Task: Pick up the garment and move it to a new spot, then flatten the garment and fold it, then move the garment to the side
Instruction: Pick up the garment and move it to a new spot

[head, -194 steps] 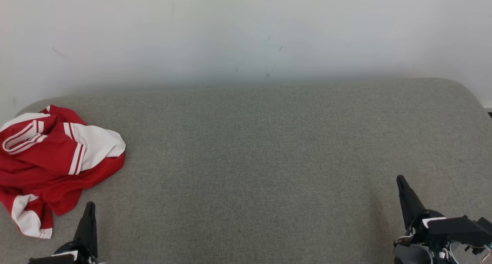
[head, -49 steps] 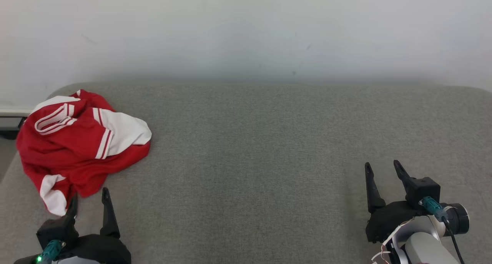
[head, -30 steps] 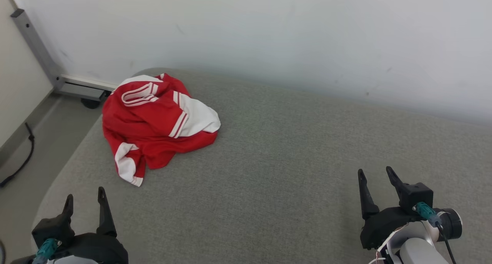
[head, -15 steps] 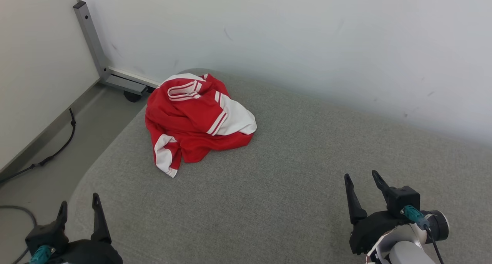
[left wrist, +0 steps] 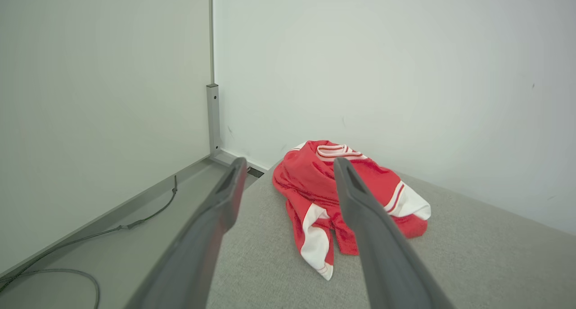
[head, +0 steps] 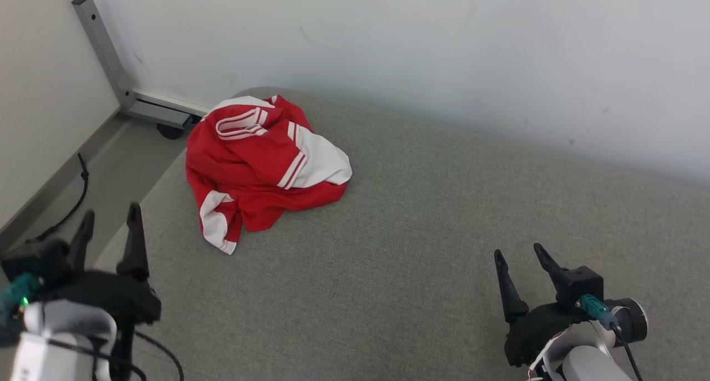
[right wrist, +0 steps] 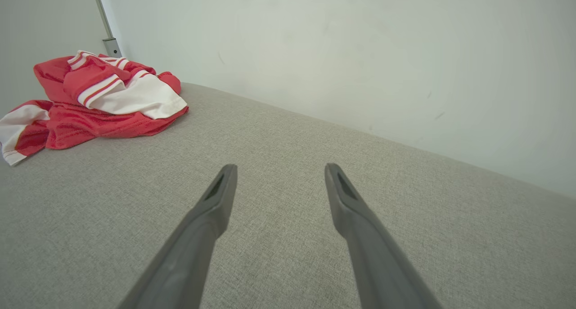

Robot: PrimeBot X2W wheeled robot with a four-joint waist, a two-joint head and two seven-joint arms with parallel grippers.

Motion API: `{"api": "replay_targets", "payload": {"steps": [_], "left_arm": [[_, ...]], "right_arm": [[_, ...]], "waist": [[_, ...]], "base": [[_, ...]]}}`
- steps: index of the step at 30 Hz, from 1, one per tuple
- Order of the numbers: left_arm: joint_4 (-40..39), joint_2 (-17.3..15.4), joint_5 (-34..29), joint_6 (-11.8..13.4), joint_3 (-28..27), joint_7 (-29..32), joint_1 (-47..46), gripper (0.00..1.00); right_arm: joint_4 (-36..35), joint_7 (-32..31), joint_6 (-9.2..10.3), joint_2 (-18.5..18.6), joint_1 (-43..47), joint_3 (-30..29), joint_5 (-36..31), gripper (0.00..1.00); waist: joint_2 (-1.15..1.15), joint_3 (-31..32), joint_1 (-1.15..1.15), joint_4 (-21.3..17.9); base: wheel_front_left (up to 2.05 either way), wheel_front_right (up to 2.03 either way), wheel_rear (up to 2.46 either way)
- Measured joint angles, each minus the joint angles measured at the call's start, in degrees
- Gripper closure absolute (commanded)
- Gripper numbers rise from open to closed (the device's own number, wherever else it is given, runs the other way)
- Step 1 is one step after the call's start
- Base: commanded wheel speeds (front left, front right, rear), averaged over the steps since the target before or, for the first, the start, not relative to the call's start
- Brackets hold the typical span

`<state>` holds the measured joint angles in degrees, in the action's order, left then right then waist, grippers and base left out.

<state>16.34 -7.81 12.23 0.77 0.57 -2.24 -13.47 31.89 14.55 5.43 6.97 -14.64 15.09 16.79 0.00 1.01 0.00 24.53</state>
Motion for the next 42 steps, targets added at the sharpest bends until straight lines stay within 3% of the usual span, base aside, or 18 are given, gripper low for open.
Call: {"api": "replay_targets", "payload": {"steps": [5,8,10,17,21,28,42], "left_arm": [[3.1,-3.4,3.2,-4.8,-0.7,4.0,-11.1,0.0],[5.6,-3.7,8.1,-6.8,-3.0,7.2,-16.1,0.0],[7.4,-3.7,11.7,-6.9,-4.4,9.5,-18.9,0.0],[11.3,-5.4,15.6,-7.4,-5.1,16.1,-28.3,0.0],[15.3,-7.8,15.2,-7.9,-1.8,21.5,-33.7,0.0],[22.0,-10.1,14.5,-7.9,0.8,27.7,-39.0,0.0],[35.9,-11.1,13.8,-7.9,5.6,41.2,-42.9,0.0]], "right_arm": [[-0.8,-0.7,-0.42,0.9,-0.6,0.3,-0.8,0.0],[-1.9,-1.0,-0.42,1.5,-1.4,0.5,-1.2,0.0],[-2.6,-1.5,-0.42,2.1,-1.5,0.7,-1.5,0.0],[-5.0,-2.8,-0.48,5.0,-3.6,0.5,-2.9,0.0],[-7.3,-4.0,-0.86,7.6,-5.1,0.2,-3.7,0.0],[-9.8,-5.1,-1.16,8.7,-8.1,0.4,-4.7,0.0],[-12.3,-7.0,-1.15,11.1,-8.5,-0.7,-4.8,0.0]], "waist": [[0.0,-2.0,0.0,-1.4],[0.0,-3.4,0.0,-2.6],[0.0,-4.4,0.0,-3.4],[-0.01,-8.7,0.01,-6.6],[-0.01,-12.5,0.01,-8.5],[-0.01,-17.7,0.02,-11.0],[-0.01,-23.9,0.01,-14.9]], "base": [[0.0,0.0,0.0],[0.0,0.0,0.0],[0.0,0.0,0.0],[0.0,0.0,0.0],[0.0,0.0,0.0],[0.0,0.0,0.0],[0.0,0.0,0.0]]}}
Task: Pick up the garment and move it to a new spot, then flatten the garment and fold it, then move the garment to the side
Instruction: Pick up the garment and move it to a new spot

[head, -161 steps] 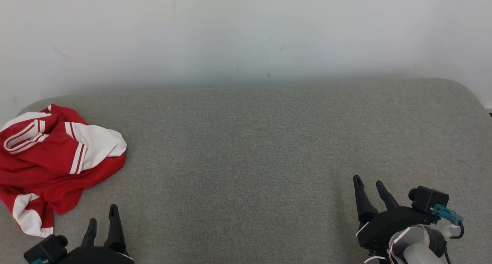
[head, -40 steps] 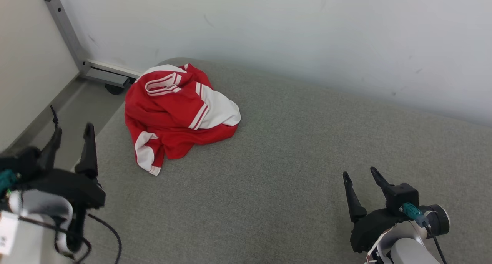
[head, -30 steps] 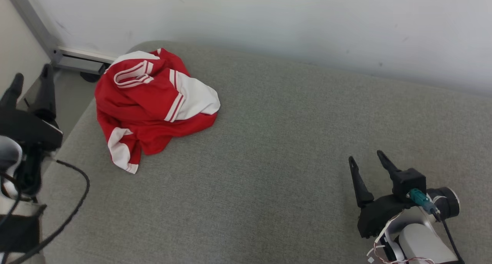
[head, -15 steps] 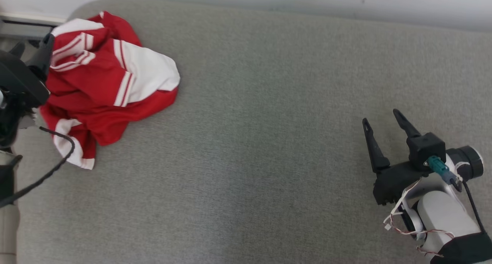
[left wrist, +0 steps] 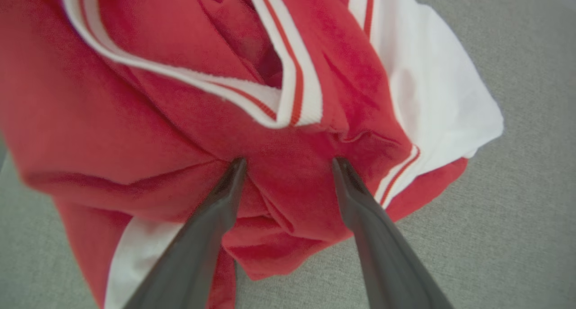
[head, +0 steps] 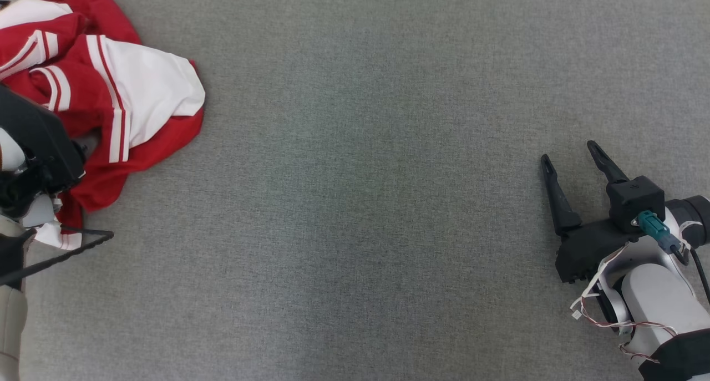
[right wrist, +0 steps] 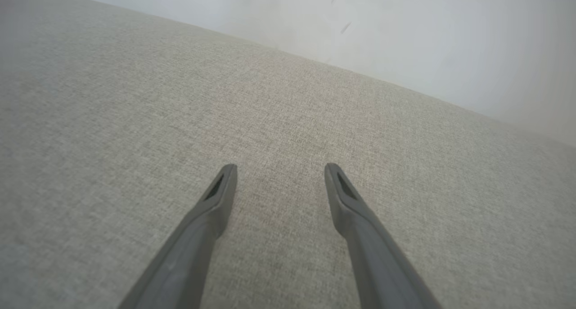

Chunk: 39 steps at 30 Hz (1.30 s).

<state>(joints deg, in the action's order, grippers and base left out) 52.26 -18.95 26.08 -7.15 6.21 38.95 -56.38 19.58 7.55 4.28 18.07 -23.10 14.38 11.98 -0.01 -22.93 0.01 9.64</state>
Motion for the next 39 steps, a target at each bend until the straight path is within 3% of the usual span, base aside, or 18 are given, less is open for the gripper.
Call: {"api": "replay_targets", "payload": {"steps": [9,10,11,19,24,32,39], "left_arm": [[5.2,1.2,0.7,0.0,0.0,4.8,-1.9,0.0],[5.7,1.2,0.7,0.0,0.1,5.1,-2.0,0.53],[5.9,1.2,0.7,0.0,0.2,5.3,-2.1,0.99],[6.6,1.0,0.2,0.0,2.4,5.6,-4.5,1.0],[3.2,0.8,0.8,0.0,6.0,3.8,-6.1,1.0],[-9.4,3.4,9.3,0.0,14.6,0.7,-7.2,1.0],[-21.3,2.3,17.0,0.0,22.4,0.2,-5.7,1.0]], "right_arm": [[-1.3,-0.6,0.0,0.3,-0.1,0.0,0.0,0.0],[-1.4,-0.7,0.01,0.3,-0.1,0.0,0.0,0.0],[-1.5,-1.0,0.04,0.3,-0.1,0.0,0.0,0.0],[-1.3,-1.1,0.1,0.0,-0.1,0.1,0.0,0.0],[-0.3,-1.0,0.11,-1.1,-0.1,0.1,0.3,0.0],[2.9,-0.3,0.25,-3.5,0.0,0.1,1.5,0.0],[4.7,0.6,0.23,-6.2,0.0,0.8,2.2,0.0]], "waist": [[0.0,-0.9,0.0,-0.5],[0.0,-0.9,-0.01,-0.5],[0.0,-1.0,-0.01,-0.5],[0.0,-0.3,0.0,-0.3],[0.0,1.2,-0.01,-0.2],[0.01,5.0,-0.01,-0.7],[0.02,7.9,-0.02,-3.0]], "base": [[0.0,0.0,0.0],[0.0,0.0,0.0],[0.0,0.0,0.0],[0.0,0.0,0.0],[0.0,0.0,0.0],[0.0,0.0,0.0],[0.0,0.0,0.0]]}}
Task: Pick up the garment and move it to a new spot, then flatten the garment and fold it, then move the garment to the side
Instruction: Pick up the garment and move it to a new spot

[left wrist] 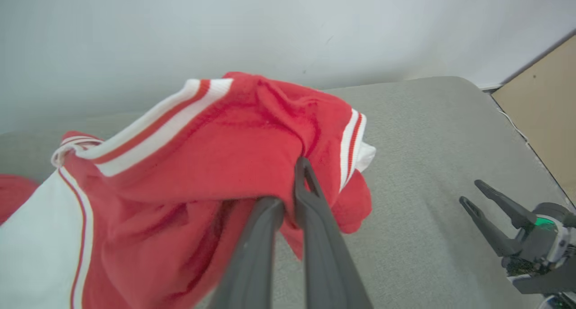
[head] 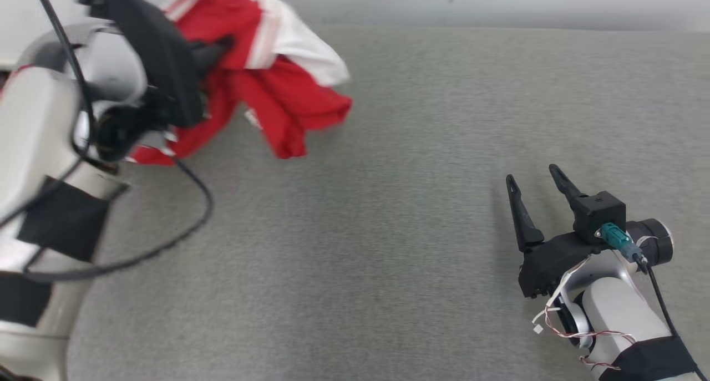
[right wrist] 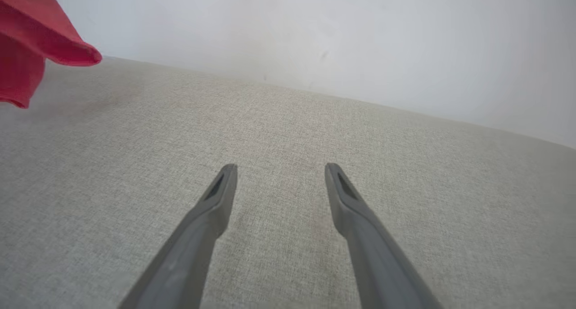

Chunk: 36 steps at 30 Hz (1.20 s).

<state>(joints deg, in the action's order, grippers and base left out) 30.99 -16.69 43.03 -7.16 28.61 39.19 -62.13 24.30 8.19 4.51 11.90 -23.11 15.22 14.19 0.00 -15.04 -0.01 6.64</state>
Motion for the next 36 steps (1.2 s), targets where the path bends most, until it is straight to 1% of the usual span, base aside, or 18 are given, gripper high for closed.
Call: {"api": "replay_targets", "payload": {"steps": [4,8,13,16,20,23,26,30,34,35,36], "left_arm": [[-7.2,0.7,5.0,0.0,4.1,-0.2,2.0,1.0],[-13.2,1.9,8.5,0.0,7.8,-0.5,4.3,1.0],[-17.0,3.4,10.1,0.0,12.9,-1.0,8.3,1.0],[-16.7,4.1,10.1,0.0,15.0,-2.0,11.1,1.0],[-13.2,5.5,9.9,0.0,18.3,-3.7,15.3,1.0],[-9.6,5.2,7.9,0.0,20.7,-4.9,17.2,1.0],[-6.2,5.9,8.0,0.0,22.0,-6.8,19.2,1.0],[-3.0,8.9,8.2,0.0,24.4,-9.1,21.8,1.0],[-1.5,9.7,8.5,0.0,24.4,-11.0,20.8,1.0],[-1.1,9.7,8.5,0.0,24.3,-11.6,20.2,0.6],[-0.7,9.7,8.5,0.0,24.3,-12.1,19.6,0.0]], "right_arm": [[1.1,0.7,0.01,-0.6,0.1,-0.2,1.0,0.0],[1.9,1.3,0.01,-0.7,0.1,-0.7,1.9,0.0],[2.9,2.0,0.02,-0.9,0.2,-1.5,2.1,0.0],[3.1,2.4,0.02,-0.8,0.3,-2.0,2.5,0.0],[3.1,3.0,0.11,-0.3,1.0,-3.0,2.7,0.0],[3.1,3.0,0.11,-0.1,1.5,-3.0,2.8,0.0],[3.1,3.3,0.11,-0.1,1.3,-2.8,2.8,0.0],[3.0,3.4,0.11,-0.2,1.1,-2.4,2.8,0.0],[3.4,3.5,0.09,-0.1,0.1,-2.4,2.8,0.0],[3.6,3.6,0.03,-0.1,0.1,-2.4,2.8,0.0],[3.9,3.7,0.03,-0.2,0.1,-2.2,2.8,0.0]], "waist": [[0.0,1.0,0.0,-2.3],[-0.01,1.8,0.0,-4.7],[0.0,2.5,0.0,-7.8],[0.0,2.8,0.0,-9.3],[0.0,2.9,0.0,-10.3],[0.0,2.7,0.0,-10.2],[0.0,2.6,0.0,-9.8],[0.0,2.7,0.0,-9.1],[0.0,3.1,0.01,-8.4],[0.0,3.3,0.01,-8.2],[0.0,3.5,0.01,-8.0]], "base": [[0.0,0.0,0.0],[0.0,0.0,0.0],[0.0,0.0,0.0],[0.0,0.0,0.0],[0.0,0.0,0.0],[0.0,0.0,0.0],[0.0,0.0,0.0],[0.0,0.0,0.0],[0.0,0.0,0.0],[0.0,0.0,0.0],[0.0,0.0,0.0]]}}
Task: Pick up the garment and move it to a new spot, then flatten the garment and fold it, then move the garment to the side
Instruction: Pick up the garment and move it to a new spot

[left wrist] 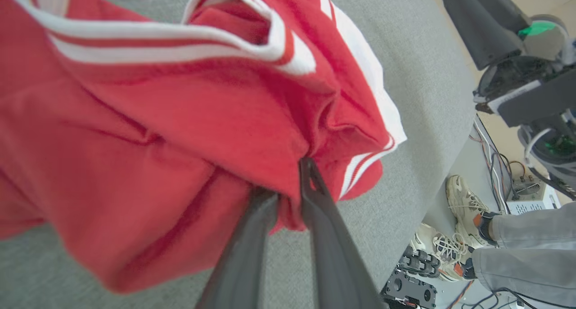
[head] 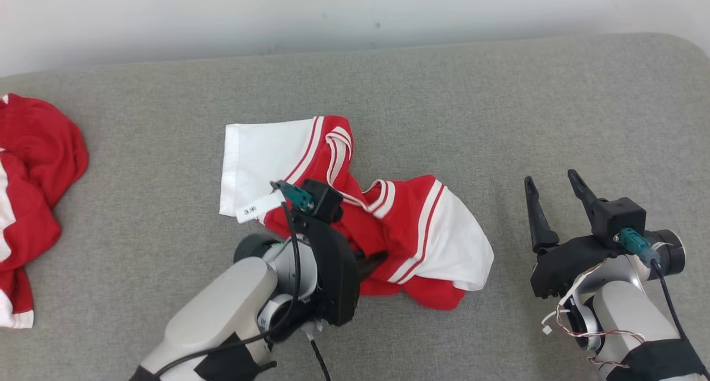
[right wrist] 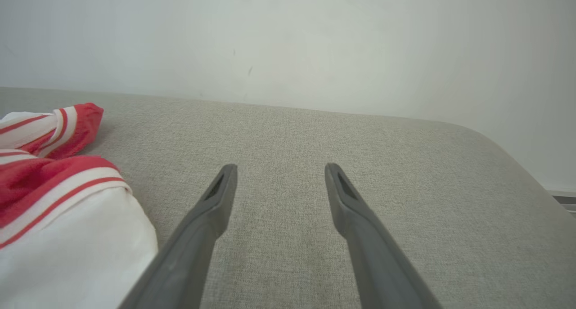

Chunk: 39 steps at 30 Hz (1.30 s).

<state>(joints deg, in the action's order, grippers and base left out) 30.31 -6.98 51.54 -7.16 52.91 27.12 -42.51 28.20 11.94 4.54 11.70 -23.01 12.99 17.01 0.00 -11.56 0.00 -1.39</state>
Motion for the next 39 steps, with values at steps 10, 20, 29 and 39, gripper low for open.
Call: {"api": "replay_targets", "payload": {"steps": [10,20,29,39], "left_arm": [[-2.2,1.0,-0.3,0.0,1.4,-6.0,-0.1,0.0],[0.2,-1.0,-3.5,0.8,0.7,-12.1,0.4,0.0],[0.3,-3.5,-8.1,8.7,-1.4,-20.8,5.0,0.0],[-2.5,-8.3,-11.8,13.7,-3.9,-29.7,12.0,0.0]], "right_arm": [[2.2,0.7,-0.01,-0.2,1.9,-0.4,0.1,0.0],[2.7,0.8,-1.36,-1.1,2.7,0.6,0.5,0.0],[1.9,1.0,-2.11,-1.8,4.0,1.5,0.6,0.0],[1.4,0.8,-2.54,-2.0,5.6,2.1,0.7,0.0]], "waist": [[0.0,2.9,0.0,2.1],[0.0,5.6,0.0,5.1],[0.0,8.4,-0.01,7.7],[0.0,9.5,-0.01,9.3]], "base": [[0.0,0.0,0.0],[0.0,0.0,0.0],[0.0,0.0,0.0],[0.0,0.0,0.0]]}}
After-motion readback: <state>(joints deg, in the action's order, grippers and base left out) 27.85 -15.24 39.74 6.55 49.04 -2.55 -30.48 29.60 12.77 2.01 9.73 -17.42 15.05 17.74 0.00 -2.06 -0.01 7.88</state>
